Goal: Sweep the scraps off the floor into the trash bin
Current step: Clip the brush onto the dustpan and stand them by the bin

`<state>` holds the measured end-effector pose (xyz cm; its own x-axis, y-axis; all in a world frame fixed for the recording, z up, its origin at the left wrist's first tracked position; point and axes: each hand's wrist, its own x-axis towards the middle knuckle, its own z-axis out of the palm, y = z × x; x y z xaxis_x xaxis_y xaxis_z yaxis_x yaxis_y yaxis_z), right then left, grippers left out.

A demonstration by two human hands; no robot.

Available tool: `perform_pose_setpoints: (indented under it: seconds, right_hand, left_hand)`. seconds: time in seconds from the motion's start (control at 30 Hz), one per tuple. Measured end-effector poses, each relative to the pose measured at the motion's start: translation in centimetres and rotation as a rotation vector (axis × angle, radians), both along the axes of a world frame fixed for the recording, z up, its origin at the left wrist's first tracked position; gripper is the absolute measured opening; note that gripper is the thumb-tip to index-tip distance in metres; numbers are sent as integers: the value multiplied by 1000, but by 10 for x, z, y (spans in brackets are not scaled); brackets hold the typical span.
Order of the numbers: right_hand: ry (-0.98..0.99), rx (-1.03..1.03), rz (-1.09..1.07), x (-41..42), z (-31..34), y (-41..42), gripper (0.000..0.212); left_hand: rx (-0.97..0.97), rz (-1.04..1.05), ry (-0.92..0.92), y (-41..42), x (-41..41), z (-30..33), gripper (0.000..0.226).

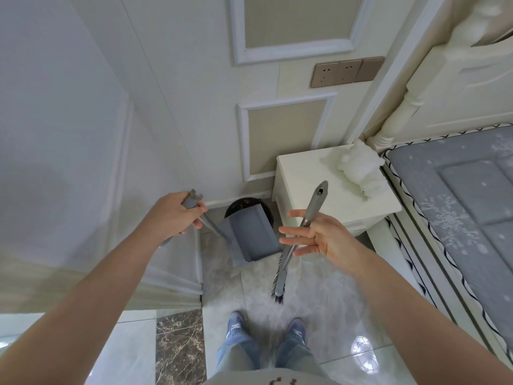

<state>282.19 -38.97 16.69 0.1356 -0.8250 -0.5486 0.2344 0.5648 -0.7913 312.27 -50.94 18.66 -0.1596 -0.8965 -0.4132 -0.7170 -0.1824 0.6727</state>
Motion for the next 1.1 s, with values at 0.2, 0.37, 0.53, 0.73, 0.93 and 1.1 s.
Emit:
perform_pose_setpoints:
  seconds: [0.2,0.37,0.53,0.73,0.93,1.1]
  right_hand:
    - [685,-196,294,14,46,-7,17]
    - [825,-513,304,37,71,-14,23]
    - [800,-630,295,56,89,-20,24]
    - [806,-647,320,76,77,-24,18]
    - [750,-627,285,88,65,-27,16]
    - [749,-632,247,90,69,-37,13]
  left_hand:
    - [-148,-115,-230,5,11,7,14]
    - [-231,-201,-281,12,6,18,23]
    - [-251,-232,-323,15,5,25,25]
    - [-296,-243,-340,27,4,28,13]
    - [-375,-272,-365,41,-2,34,14]
    - [-425,-330,-439,56,-20,41,16]
